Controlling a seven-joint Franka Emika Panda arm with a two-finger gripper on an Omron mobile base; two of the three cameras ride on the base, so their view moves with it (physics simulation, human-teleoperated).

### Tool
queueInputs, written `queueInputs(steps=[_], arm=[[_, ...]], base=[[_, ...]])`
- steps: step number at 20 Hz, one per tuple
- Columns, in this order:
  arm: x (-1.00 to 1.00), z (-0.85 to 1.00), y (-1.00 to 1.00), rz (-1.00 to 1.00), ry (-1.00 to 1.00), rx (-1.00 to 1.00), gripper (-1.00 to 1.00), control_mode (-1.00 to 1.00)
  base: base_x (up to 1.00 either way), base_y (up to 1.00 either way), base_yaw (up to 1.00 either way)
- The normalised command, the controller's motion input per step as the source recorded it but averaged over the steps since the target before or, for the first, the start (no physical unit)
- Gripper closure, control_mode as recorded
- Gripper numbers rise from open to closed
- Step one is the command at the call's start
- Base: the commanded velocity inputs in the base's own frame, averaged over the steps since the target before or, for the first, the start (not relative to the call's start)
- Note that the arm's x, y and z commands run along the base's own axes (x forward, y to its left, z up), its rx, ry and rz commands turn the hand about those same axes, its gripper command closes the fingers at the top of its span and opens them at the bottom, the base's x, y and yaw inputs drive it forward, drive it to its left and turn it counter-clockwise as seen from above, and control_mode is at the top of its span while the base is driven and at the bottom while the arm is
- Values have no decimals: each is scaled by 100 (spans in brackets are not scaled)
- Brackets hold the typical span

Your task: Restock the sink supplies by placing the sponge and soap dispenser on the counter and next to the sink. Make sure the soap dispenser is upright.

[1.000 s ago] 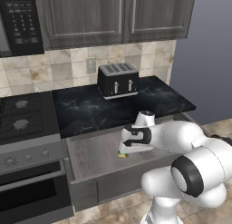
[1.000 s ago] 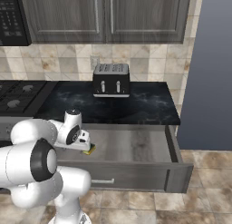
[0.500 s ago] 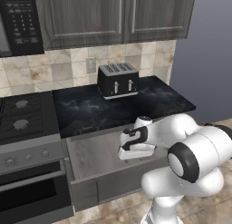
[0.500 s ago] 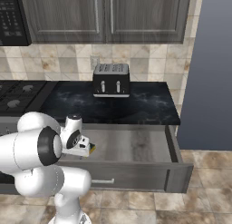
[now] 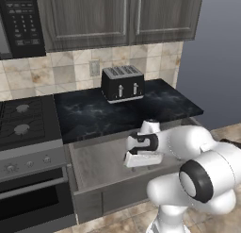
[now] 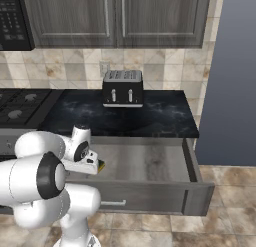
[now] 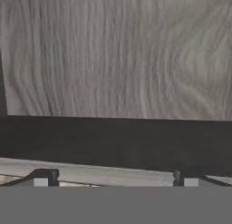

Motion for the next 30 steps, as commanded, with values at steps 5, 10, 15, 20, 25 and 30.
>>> queueInputs(steps=[5, 10, 15, 20, 25, 30], arm=[[-80, 0, -15, 0, 1, 1, -100, -100], [-77, -10, -8, 0, 7, 0, -100, -100], [-12, 20, 0, -5, 2, 0, -100, -100], [70, 41, 14, -2, 0, 0, -100, -100], [67, 5, 2, -3, 0, 0, -100, -100], [46, -5, 0, -9, 0, 0, -100, -100]], base=[[0, 0, 0], [0, 0, 0], [0, 0, 0], [0, 0, 0], [0, 0, 0], [0, 0, 0]])
